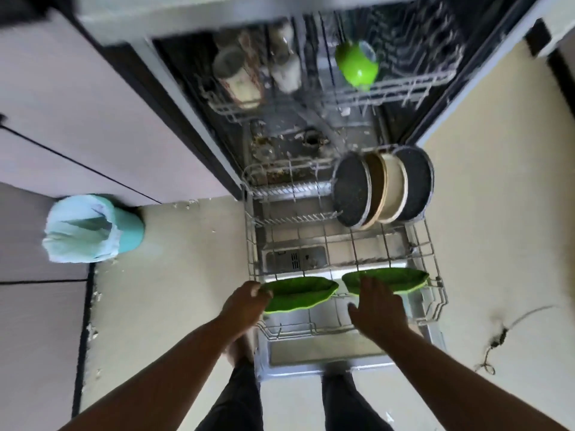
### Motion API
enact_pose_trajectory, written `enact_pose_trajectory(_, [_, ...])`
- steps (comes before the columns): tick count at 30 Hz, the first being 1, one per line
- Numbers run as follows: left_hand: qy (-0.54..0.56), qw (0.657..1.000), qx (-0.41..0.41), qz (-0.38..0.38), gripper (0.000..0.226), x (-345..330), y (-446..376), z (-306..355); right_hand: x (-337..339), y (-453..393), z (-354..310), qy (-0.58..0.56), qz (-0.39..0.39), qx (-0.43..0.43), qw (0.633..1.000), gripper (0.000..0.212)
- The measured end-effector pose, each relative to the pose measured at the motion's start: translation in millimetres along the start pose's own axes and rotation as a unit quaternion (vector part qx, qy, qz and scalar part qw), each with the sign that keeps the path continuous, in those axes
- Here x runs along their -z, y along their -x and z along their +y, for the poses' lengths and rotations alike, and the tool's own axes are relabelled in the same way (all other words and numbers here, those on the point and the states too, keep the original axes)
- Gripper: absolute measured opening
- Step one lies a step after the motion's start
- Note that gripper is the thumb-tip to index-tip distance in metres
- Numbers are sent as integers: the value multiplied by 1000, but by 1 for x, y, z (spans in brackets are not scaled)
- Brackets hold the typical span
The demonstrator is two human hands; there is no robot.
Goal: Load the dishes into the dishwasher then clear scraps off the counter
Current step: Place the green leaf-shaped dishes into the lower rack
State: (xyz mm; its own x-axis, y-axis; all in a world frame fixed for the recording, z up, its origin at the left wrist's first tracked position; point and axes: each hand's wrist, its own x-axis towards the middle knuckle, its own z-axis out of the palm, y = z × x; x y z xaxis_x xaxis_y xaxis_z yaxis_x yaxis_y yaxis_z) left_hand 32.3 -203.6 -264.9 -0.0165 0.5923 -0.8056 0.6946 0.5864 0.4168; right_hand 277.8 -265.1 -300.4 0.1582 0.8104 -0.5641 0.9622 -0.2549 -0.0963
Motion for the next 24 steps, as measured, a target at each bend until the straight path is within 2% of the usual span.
enact_pose_trajectory(2, [-121, 991, -52, 22, 50, 18, 38, -2, 22, 17, -23, 30, -14, 60, 998, 66])
enact_pose_trajectory(5, [-226, 969, -90, 47, 103, 39, 87, -11, 59, 34, -69, 90, 7, 168, 982, 71])
enact_pose_trajectory(7, [-278, 951, -109, 76, 123, 60, 108, -24, 96, 46, -115, 131, -7, 238, 962, 72])
enact_pose_trajectory(10, [-313, 930, -127, 142, 101, 106, 130, -34, 132, 61, -187, 143, 29, 302, 942, 70])
enact_pose_trajectory(12, [-308, 923, -123, 193, 81, 141, 136, -46, 149, 66, -234, 151, 79, 317, 933, 68])
enact_pose_trajectory(14, [-285, 915, -150, 244, 72, 185, 137, -68, 161, 73, -284, 147, 108, 324, 929, 70])
enact_pose_trajectory(17, [-302, 896, -163, 282, 74, 272, 148, -131, 165, 95, -387, 143, 149, 339, 918, 73])
enact_pose_trajectory(20, [-301, 868, -154, 365, 72, 349, 167, -183, 161, 114, -477, 153, 150, 374, 902, 74])
enact_pose_trajectory(22, [-277, 863, -121, 405, 65, 394, 188, -210, 166, 127, -534, 132, 183, 407, 885, 73])
enact_pose_trajectory(24, [-244, 862, -89, 436, 76, 428, 202, -228, 183, 147, -579, 108, 192, 446, 868, 71])
